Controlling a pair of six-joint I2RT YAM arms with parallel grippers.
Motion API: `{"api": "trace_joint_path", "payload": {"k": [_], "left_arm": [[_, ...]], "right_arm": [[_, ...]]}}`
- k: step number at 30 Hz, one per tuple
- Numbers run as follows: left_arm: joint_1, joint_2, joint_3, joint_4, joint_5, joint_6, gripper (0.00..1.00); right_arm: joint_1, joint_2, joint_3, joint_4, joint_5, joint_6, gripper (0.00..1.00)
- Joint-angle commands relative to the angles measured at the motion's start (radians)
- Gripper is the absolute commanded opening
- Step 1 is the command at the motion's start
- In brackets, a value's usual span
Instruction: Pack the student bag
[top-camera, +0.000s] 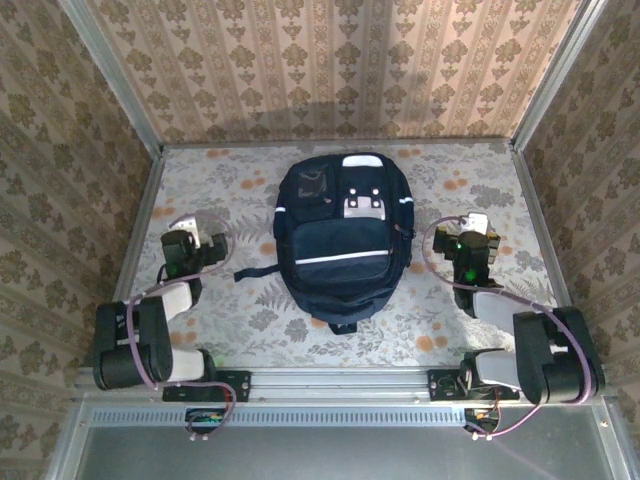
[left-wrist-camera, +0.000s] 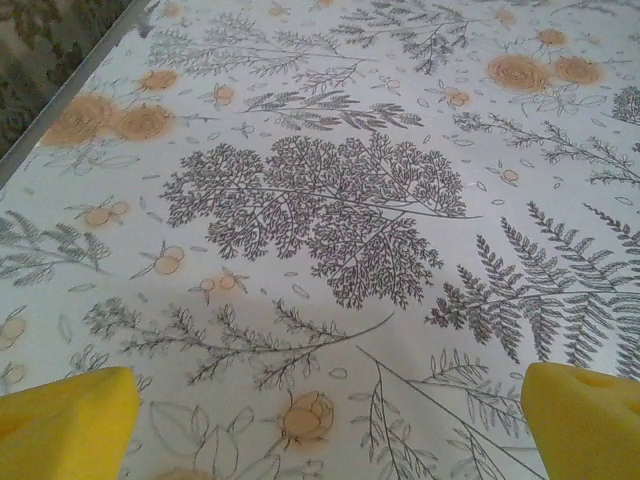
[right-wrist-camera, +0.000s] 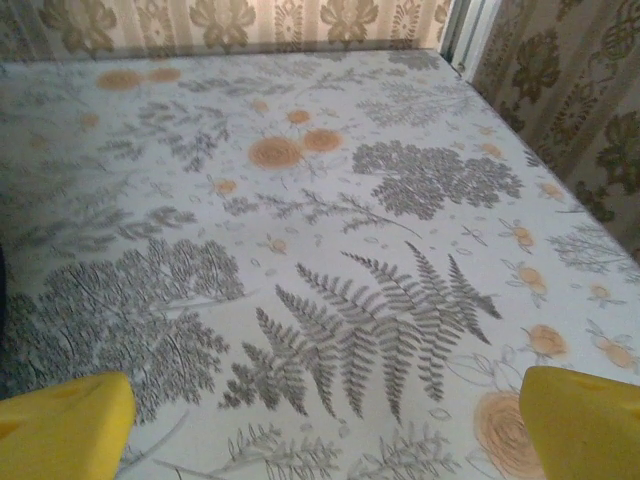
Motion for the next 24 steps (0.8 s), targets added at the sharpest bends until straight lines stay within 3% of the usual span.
{"api": "trace_joint_path", "payload": {"k": [1,2,4,6,9,10,24], "left_arm": [[0.013,0.068,-0.06,0.369,0.073,0.034,1.0],[0.001,0.084,-0.074,0.394,0.104,0.056,1.0],[-0.046,0.191,-0.068,0.523,0.036,0.101,1.0],[-0.057,0.146,-0.017,0.343,0.1,0.132,1.0],[-0.08,0.163,0.038,0.263,0.026,0.134,1.0],[-0.086,0.167,0.036,0.276,0.009,0.138,1.0],[-0.092,0.163,0.04,0.263,-0.002,0.14,1.0]], "right_arm": [[-0.058,0.09,-0.056,0.307,-0.152,0.067,1.0],[-0.073,0.187,-0.091,0.462,-0.177,0.076,1.0],[-0.078,0.308,-0.112,0.656,-0.226,0.062,1.0],[-0.078,0.228,-0.062,0.445,-0.231,0.062,1.0],[-0.068,0.257,0.067,0.258,-0.37,-0.006,1.0],[-0.043,0.244,0.092,0.176,-0.339,-0.029,1.0],[0.002,0.247,0.076,0.217,-0.259,-0.057,1.0]]}}
